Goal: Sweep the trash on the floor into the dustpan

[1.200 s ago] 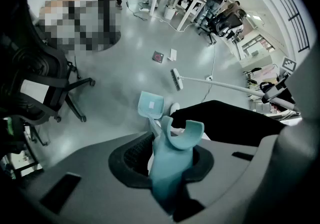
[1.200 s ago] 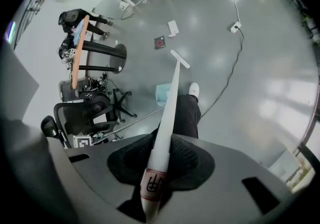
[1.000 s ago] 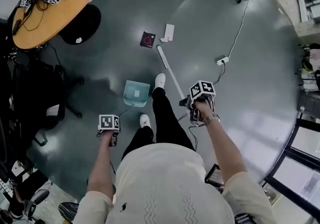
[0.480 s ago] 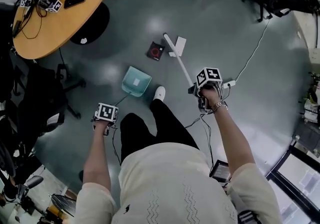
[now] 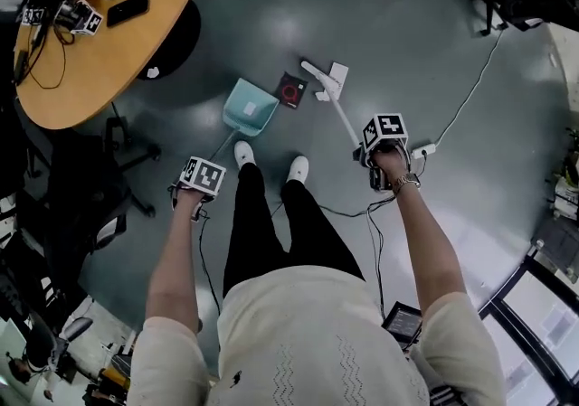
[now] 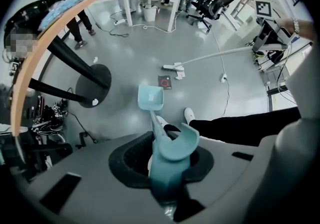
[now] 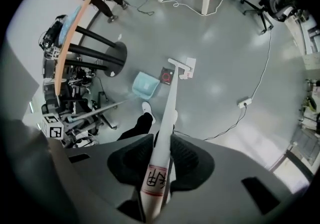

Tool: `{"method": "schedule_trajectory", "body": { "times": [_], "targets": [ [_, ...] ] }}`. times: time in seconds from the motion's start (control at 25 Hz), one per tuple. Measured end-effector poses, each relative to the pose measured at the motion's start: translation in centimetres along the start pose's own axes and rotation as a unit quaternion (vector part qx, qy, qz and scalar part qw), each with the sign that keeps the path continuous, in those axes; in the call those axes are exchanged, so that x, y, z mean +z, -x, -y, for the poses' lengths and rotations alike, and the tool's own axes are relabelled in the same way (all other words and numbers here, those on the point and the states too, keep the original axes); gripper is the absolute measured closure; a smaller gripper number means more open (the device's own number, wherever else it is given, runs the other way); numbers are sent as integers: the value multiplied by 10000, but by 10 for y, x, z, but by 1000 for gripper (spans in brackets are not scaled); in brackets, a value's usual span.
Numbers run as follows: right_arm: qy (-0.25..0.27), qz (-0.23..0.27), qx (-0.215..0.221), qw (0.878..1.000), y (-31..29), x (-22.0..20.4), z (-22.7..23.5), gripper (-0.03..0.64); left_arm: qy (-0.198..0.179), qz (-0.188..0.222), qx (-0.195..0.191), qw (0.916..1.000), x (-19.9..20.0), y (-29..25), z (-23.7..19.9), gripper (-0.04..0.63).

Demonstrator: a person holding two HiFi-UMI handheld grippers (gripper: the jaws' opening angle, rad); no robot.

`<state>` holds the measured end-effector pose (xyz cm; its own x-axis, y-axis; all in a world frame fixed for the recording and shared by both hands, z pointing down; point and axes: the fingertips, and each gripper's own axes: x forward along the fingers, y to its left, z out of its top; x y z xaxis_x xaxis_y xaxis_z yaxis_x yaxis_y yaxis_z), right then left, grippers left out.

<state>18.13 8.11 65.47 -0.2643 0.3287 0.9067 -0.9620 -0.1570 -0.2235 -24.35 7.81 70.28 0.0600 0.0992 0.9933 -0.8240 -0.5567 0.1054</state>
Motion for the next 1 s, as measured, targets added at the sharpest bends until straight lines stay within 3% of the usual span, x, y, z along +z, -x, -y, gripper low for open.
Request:
{"method": "schedule_trajectory", "body": {
  "times": [0.16, 0.28, 0.4, 0.6, 0.72, 0.84, 1.0],
  "targets": [
    [224, -200, -219, 9993, -15, -6, -32, 495, -12, -16, -93, 10000, 40, -2, -35, 503],
    [-140, -131, 38, 9998, -24, -8, -58, 495, -192, 121, -343, 9992, 68, 10, -66, 503],
    [-400, -110, 170, 9990, -23, -4, -76, 495, -507, 269, -487, 9972, 89, 33, -107, 503],
    [-517, -126, 123, 9985, -21, -1, -90, 495, -1169, -99, -565, 9915, 96, 37, -142, 503],
    [-356, -197, -54, 9992, -20, -4, -97, 495, -1603, -406, -420, 9853, 91, 16, -136, 503],
    [37, -341, -313, 9989, -19, -9, -111, 494, -1899, -458, -382, 9800, 96, 3, -127, 503],
    [468, -578, -414, 9964, -32, -24, -147, 494, -2009, -398, -447, 9778, 102, 3, -140, 503]
  ]
}}
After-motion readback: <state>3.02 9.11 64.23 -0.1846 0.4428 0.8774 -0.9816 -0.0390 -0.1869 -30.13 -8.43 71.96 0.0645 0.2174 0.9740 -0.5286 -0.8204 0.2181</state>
